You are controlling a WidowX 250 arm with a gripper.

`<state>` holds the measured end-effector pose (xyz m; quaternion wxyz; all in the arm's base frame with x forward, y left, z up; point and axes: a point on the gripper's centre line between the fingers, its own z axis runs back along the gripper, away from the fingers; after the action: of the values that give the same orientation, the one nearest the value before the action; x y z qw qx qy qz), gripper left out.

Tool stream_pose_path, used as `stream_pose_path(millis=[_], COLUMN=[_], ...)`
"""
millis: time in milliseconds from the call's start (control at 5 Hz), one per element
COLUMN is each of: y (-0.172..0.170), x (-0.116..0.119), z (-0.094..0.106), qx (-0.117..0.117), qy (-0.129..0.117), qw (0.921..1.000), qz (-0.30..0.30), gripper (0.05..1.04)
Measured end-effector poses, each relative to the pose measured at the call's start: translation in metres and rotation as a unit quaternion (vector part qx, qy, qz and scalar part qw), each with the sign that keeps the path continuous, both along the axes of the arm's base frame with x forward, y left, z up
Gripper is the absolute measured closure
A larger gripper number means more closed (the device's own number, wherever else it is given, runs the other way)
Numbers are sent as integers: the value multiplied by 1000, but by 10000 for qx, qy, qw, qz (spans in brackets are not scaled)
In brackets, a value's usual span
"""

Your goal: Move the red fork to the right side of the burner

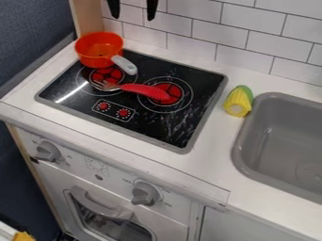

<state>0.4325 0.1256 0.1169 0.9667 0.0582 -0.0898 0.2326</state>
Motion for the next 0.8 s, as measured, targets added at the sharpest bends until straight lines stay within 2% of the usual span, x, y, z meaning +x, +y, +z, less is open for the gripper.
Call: stream_pose_path(millis=[200,400,600,800], y=[-2,-16,-19,-26], x=[-2,-10,-24,-42], z=[-24,-39,-47,-32], qx=[-129,-623,-734,-769], qy=[268,424,432,18], qw=[9996,9971,9952,9915], qz=[8,59,482,1047], gripper=[84,83,83,83])
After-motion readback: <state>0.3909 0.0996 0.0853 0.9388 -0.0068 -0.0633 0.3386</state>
